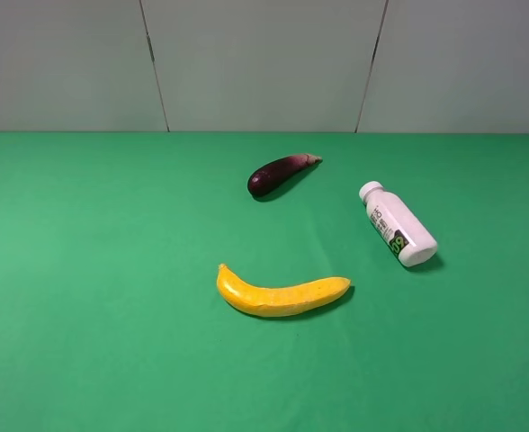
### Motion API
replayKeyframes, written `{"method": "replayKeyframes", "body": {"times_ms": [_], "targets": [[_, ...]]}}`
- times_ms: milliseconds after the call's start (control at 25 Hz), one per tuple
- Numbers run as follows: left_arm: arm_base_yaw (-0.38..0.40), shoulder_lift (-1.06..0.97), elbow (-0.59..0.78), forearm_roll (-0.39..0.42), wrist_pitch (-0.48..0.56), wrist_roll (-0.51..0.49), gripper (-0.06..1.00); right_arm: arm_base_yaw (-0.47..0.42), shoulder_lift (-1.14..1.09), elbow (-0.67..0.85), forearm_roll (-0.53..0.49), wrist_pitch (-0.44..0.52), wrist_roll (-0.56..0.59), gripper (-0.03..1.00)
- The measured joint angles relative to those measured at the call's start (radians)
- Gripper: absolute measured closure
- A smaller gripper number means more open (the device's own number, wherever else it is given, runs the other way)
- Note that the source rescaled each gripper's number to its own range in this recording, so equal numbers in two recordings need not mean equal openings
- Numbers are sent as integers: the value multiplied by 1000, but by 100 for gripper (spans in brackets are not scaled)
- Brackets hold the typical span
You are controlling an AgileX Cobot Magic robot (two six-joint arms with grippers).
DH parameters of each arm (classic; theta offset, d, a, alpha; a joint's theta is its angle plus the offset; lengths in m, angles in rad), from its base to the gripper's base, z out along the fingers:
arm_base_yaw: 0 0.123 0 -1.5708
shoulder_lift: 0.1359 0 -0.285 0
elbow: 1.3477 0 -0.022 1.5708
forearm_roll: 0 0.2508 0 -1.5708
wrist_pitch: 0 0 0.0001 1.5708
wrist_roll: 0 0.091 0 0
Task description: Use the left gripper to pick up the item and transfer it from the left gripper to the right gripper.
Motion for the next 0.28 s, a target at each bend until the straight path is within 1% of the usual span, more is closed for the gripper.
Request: {"method": "replayKeyframes", "body": {"times_ms": [280], "targets": [[0,0,0,0,0,0,2,0,0,0,0,0,0,-3]]}}
